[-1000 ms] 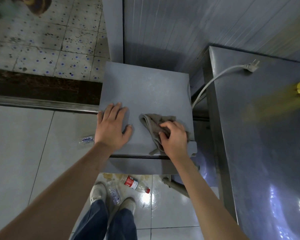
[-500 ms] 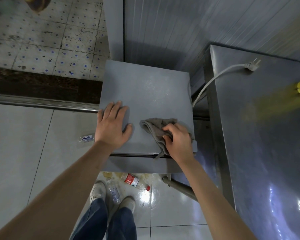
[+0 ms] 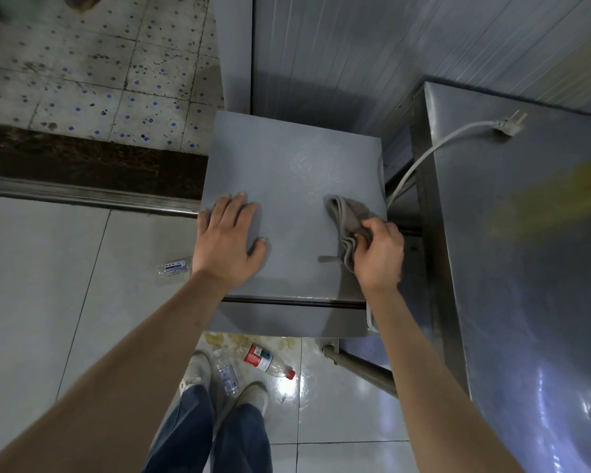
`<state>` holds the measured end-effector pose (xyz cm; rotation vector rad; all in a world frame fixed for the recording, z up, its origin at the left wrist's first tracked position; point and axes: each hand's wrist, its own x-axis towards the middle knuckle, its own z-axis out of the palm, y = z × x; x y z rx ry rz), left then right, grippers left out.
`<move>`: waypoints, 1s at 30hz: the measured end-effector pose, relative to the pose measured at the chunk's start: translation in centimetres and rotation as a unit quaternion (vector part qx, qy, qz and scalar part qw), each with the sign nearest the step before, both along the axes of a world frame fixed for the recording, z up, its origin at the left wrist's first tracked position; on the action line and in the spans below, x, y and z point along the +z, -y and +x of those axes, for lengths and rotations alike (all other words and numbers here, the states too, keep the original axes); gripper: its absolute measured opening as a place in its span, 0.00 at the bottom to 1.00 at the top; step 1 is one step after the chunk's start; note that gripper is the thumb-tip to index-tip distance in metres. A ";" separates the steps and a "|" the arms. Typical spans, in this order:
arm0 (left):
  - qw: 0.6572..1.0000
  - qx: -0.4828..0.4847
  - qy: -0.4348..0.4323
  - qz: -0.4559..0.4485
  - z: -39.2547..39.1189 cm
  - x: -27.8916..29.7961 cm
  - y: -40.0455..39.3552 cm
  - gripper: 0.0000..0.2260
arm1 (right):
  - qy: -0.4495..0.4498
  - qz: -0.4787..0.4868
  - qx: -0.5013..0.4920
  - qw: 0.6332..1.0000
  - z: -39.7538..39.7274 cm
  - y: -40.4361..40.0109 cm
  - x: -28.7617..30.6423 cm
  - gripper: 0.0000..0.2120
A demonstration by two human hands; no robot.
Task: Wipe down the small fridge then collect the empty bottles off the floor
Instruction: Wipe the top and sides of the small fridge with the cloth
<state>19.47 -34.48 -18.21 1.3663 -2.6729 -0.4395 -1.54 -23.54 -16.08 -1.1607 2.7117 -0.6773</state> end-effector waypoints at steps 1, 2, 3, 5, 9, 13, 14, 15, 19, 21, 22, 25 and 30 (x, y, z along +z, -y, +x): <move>1.000 -0.001 0.000 -0.001 0.0 0.0 0.0 0.28 | 0.002 -0.001 -0.004 1.000 0.1 0.1 0.0 0.10; 1.000 -0.003 0.002 -0.001 0.0 0.1 0.0 0.28 | 0.007 -0.001 -0.008 1.000 0.1 0.2 0.1 0.10; 1.000 -0.003 0.004 -0.001 0.0 0.1 0.0 0.28 | 0.013 -0.001 -0.010 1.000 0.1 0.2 0.1 0.10; 1.000 -0.004 0.005 0.001 0.0 0.2 0.0 0.28 | 0.024 0.004 -0.007 1.000 0.0 0.3 0.3 0.12; 1.000 -0.007 0.010 -0.004 0.0 0.2 -0.1 0.28 | 0.040 0.028 0.034 0.998 0.3 0.2 0.7 0.14; 1.000 0.005 0.009 0.000 0.3 0.4 -1.0 0.27 | 0.040 0.057 0.084 0.994 1.3 -0.2 0.9 0.13; 1.000 0.006 0.011 0.000 0.4 0.4 -1.4 0.27 | 0.043 0.063 0.088 0.993 1.7 -0.3 1.0 0.13; 1.000 0.006 0.011 -0.001 0.7 0.4 -1.8 0.27 | 0.044 0.067 0.093 0.992 2.0 -0.3 1.0 0.12; 1.000 0.003 0.018 -0.003 1.7 0.6 -3.5 0.26 | 0.068 0.076 0.110 0.989 3.8 -0.8 1.2 0.10; 1.000 0.004 0.029 0.000 2.1 0.8 -4.1 0.26 | 0.075 0.077 0.123 0.987 4.9 -1.5 1.2 0.08; 0.999 0.005 0.033 0.002 2.2 1.0 -4.4 0.27 | 0.075 0.080 0.130 0.985 5.3 -1.9 1.3 0.08; 0.999 0.016 0.045 0.013 2.4 1.5 -5.1 0.28 | 0.073 0.099 0.145 0.982 5.9 -3.2 1.5 0.08; 0.998 0.026 0.049 0.014 3.2 2.1 -6.6 0.26 | 0.077 0.089 0.129 0.985 6.8 -3.7 2.1 0.11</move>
